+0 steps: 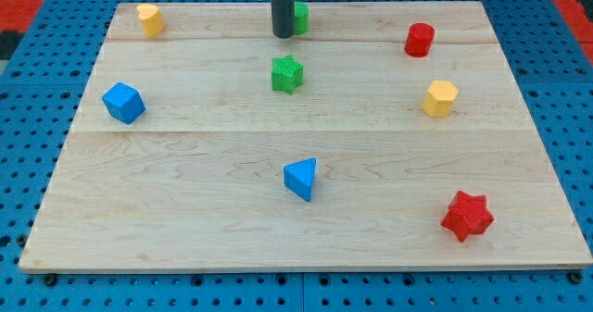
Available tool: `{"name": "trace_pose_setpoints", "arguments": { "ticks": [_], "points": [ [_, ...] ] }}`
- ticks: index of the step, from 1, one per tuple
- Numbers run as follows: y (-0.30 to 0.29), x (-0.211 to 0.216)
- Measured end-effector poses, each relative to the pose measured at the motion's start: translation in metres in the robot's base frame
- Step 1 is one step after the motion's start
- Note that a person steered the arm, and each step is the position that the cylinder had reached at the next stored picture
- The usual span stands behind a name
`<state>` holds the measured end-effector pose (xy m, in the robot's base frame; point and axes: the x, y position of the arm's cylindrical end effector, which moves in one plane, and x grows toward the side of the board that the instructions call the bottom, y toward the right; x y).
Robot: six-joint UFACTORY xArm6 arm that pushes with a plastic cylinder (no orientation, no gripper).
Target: Slide the blue cube to the top of the red circle
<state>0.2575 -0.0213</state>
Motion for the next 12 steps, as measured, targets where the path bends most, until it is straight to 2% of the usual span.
{"name": "trace_pose_setpoints", "arguments": {
  "ticks": [3,5,6,7,8,10,11,12],
  "points": [
    [0.001,-0.002],
    [0.076,0.052],
    [0.120,0.041],
    [0.136,0.020],
    [0.085,0.006],
    [-0.070,0.042],
    [-0.155,0.065],
    [-0.230,0.112]
  ]
}}
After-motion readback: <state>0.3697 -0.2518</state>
